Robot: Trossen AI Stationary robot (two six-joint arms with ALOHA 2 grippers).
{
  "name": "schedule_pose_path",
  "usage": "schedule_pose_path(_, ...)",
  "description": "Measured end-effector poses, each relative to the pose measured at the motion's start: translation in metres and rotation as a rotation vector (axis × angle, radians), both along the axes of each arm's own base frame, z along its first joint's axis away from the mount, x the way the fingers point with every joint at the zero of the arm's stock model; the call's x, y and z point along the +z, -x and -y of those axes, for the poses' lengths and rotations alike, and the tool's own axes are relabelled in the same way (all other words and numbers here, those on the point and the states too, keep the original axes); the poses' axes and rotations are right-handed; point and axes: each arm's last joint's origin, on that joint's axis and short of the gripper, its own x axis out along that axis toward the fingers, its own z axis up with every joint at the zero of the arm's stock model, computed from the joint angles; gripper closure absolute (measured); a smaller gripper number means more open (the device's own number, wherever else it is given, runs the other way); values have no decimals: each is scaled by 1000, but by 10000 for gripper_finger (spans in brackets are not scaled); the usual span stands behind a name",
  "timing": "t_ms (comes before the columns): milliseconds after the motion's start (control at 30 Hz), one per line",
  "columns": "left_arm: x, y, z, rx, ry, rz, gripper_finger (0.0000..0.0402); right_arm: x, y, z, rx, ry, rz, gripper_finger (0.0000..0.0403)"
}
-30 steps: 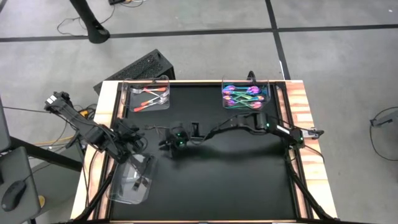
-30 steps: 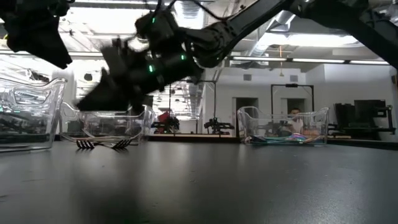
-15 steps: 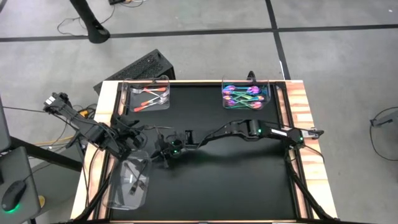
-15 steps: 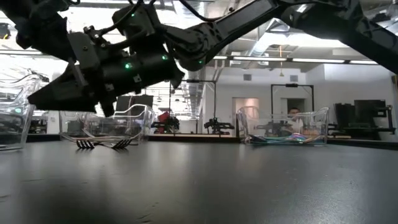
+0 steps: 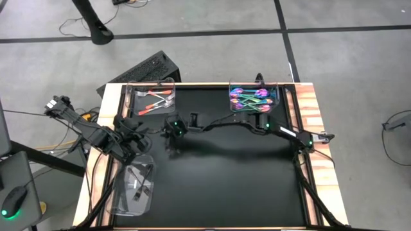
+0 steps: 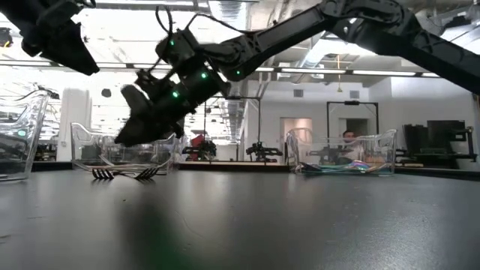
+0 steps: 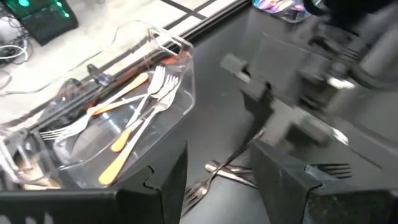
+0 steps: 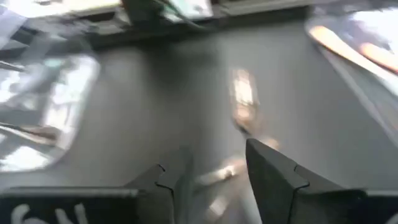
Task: Sort silverware by color (type)
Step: Put the black fork into bottom transparent bin
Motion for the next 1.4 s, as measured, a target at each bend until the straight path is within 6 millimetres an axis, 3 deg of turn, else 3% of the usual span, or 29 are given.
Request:
schedule_pose_path(200,1,2,-2,17,-47,16,239,-6,3,20,-17,31,-32,223)
schedule_pose_path(400,1,0,-6,55,-65,23,239,-43,-1,22,-22,36,-62,231)
schedule_pose_path(767,1,-1,-11,91,-45,-12,239,-46,2,26,-53,142,-121,255)
schedule_pose_path(900,1,-2,-11,93,-39,-8,239,-49,6,22,-20,161,-192,284)
schedule_pose_path(1100,1,-3,-11,93,-34,1,239,-51,10,13,9,174,-262,388)
schedule_pose_path(1267,0,-3,-10,90,-14,2,239,-44,18,5,23,150,-360,397)
schedule_pose_path(1400,0,-3,-10,81,-5,-12,239,-33,37,0,30,110,-540,398)
